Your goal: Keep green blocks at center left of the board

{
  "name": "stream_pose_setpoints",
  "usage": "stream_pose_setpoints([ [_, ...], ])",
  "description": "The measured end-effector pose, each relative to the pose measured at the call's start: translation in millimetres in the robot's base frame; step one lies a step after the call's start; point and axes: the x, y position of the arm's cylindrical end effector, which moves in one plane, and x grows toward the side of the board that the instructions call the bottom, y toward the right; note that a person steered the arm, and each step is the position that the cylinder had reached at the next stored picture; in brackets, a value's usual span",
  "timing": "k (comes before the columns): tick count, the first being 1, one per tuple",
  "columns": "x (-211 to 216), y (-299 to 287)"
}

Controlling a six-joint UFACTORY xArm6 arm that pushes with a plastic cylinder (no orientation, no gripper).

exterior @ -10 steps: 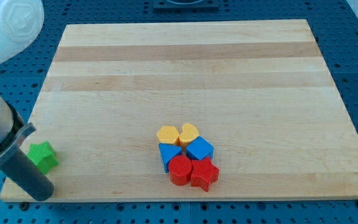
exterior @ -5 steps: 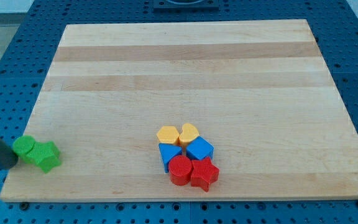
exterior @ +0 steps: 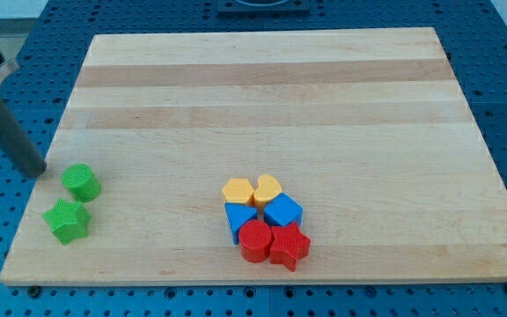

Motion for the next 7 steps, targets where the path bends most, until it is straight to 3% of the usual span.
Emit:
stream_pose_setpoints([
  [1, 92.2, 2.9],
  [2, 113.3, 33.7],
  [3, 90.7, 66.7],
  [7, 25.0, 57.7],
])
